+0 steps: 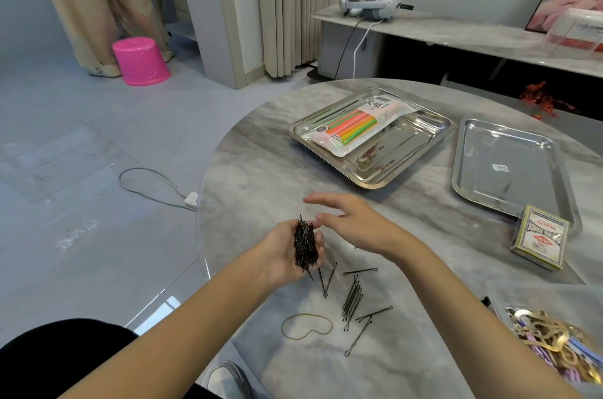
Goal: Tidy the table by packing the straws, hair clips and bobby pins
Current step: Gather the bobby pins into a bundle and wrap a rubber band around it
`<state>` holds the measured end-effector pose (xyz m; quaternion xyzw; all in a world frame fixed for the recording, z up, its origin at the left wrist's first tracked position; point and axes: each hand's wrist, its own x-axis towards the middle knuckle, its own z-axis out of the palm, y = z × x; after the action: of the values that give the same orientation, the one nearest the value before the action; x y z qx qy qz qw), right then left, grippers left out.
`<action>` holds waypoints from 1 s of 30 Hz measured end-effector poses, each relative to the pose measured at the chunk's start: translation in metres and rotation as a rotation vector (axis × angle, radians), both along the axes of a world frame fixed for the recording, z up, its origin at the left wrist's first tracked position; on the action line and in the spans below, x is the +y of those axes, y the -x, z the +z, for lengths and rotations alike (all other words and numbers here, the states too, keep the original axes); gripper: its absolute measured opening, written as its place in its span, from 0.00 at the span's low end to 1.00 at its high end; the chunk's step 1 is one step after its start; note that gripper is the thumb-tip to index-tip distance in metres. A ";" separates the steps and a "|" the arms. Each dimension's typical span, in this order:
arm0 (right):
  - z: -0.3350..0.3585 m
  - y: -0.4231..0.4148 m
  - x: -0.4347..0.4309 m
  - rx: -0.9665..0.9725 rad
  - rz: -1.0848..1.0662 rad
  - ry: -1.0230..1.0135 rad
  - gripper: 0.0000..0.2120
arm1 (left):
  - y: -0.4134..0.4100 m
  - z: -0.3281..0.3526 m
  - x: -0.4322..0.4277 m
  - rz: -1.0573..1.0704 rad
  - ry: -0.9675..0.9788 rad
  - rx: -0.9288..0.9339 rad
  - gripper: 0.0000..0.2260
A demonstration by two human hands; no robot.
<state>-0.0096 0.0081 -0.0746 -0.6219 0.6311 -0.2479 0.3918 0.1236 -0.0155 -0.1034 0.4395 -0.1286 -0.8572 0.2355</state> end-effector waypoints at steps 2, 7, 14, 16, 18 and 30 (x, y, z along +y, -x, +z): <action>-0.008 0.000 -0.001 -0.042 0.027 -0.081 0.17 | 0.001 0.001 0.001 -0.012 -0.009 0.001 0.15; -0.020 -0.001 0.000 -0.132 0.004 -0.083 0.13 | 0.001 0.000 0.000 -0.028 -0.007 -0.002 0.19; -0.020 -0.001 -0.004 -0.195 -0.052 -0.060 0.09 | 0.000 0.002 0.001 -0.047 -0.027 -0.005 0.16; -0.024 0.000 -0.004 -0.224 -0.085 -0.039 0.08 | -0.001 0.002 0.001 -0.048 -0.034 -0.004 0.17; -0.027 0.001 -0.004 -0.256 -0.106 -0.026 0.06 | -0.001 0.002 0.001 -0.044 -0.043 -0.004 0.20; -0.034 -0.012 0.000 -0.282 -0.158 0.202 0.07 | -0.008 0.000 -0.002 -0.070 -0.062 -0.039 0.26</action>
<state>0.0026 0.0077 -0.1083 -0.5658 0.5885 -0.4246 0.3914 0.1316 -0.0178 -0.1035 0.4582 -0.1219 -0.8599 0.1890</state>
